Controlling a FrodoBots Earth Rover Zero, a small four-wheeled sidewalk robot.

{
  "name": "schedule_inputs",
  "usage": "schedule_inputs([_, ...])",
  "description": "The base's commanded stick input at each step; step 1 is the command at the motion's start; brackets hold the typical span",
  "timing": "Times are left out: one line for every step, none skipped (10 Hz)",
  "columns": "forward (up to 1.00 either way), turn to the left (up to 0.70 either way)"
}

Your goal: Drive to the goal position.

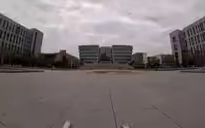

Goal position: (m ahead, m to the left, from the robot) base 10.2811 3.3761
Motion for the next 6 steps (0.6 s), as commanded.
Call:
schedule_inputs([0.70,0.02])
schedule_inputs([0.70,0.02])
schedule_inputs([0.70,0.00])
schedule_inputs([0.70,0.00])
schedule_inputs([0.70,0.00])
schedule_inputs([0.70,0.00])
